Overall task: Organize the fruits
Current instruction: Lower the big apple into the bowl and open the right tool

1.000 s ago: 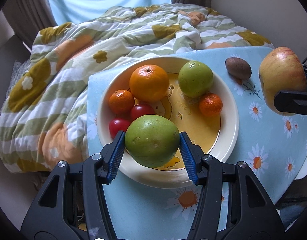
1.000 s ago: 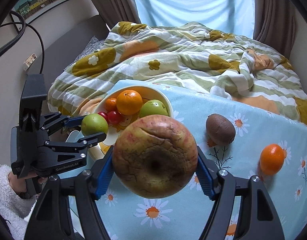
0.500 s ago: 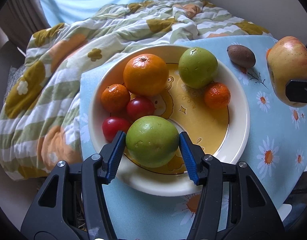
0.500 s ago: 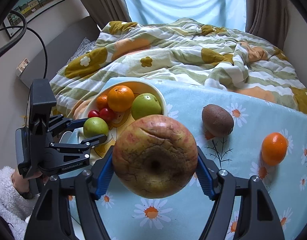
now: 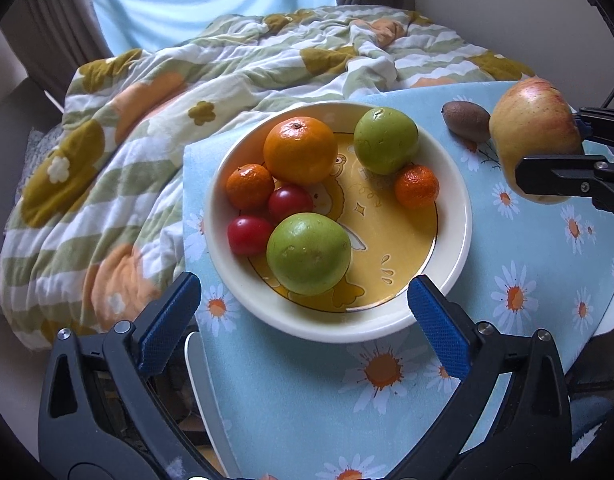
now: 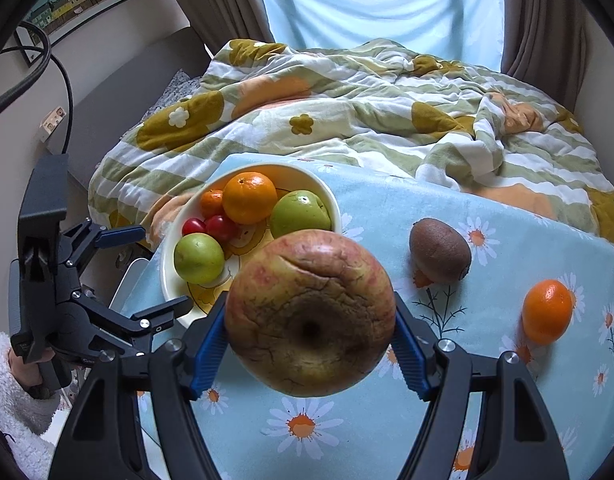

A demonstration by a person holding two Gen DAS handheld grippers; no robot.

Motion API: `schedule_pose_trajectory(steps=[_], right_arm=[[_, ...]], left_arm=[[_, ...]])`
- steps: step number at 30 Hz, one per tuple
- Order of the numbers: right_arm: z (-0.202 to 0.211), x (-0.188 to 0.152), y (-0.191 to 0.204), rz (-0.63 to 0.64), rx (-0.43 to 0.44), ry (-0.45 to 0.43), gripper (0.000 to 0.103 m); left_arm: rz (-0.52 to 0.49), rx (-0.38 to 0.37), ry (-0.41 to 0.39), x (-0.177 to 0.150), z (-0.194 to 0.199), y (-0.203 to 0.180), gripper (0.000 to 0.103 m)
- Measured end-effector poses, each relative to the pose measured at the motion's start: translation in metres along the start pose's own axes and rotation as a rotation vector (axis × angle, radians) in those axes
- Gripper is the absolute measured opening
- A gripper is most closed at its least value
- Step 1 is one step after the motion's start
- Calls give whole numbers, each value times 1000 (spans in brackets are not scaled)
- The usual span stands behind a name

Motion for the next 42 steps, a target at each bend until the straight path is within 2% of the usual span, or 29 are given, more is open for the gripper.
schedule_pose_trajectory(steps=[8,15,25,27,29,30,31,35,42], right_arm=[[-27,8,34,67,71,28,69],[-57,0,52,110,104,69,69],[-73,-2,56,172,43,83,70],[-71,1,57,167,63,67,70],[-66,8,59,153,67,18,80],[-63,11,58,148,67,0,94],[-61,13,58,144,69,-6,102],[-50,21,49,106,54,-66,102],[-31,28,38,96,-7,-111,102]], left_arm=[[27,22,7,-19,18,10,103],[44,28,28,-40,22,15,103],[72,15,43,-54,22,17,103],[73,12,44,-54,22,17,103],[72,12,42,-54,23,16,103],[71,12,40,-53,24,16,103],[71,11,38,-52,24,16,103],[77,7,32,-49,26,16,103],[63,1,23,-39,34,12,103]])
Point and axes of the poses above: each gripper's, at about its wrist camera, not at the fingertips, and z roughly against the way its jaws point, y to its left, x to its top, the point moved 10 cm from there along -z, roughly the way its jaws point, and after that the axes turned 2 degrees about -y, right-handed, at the moved point
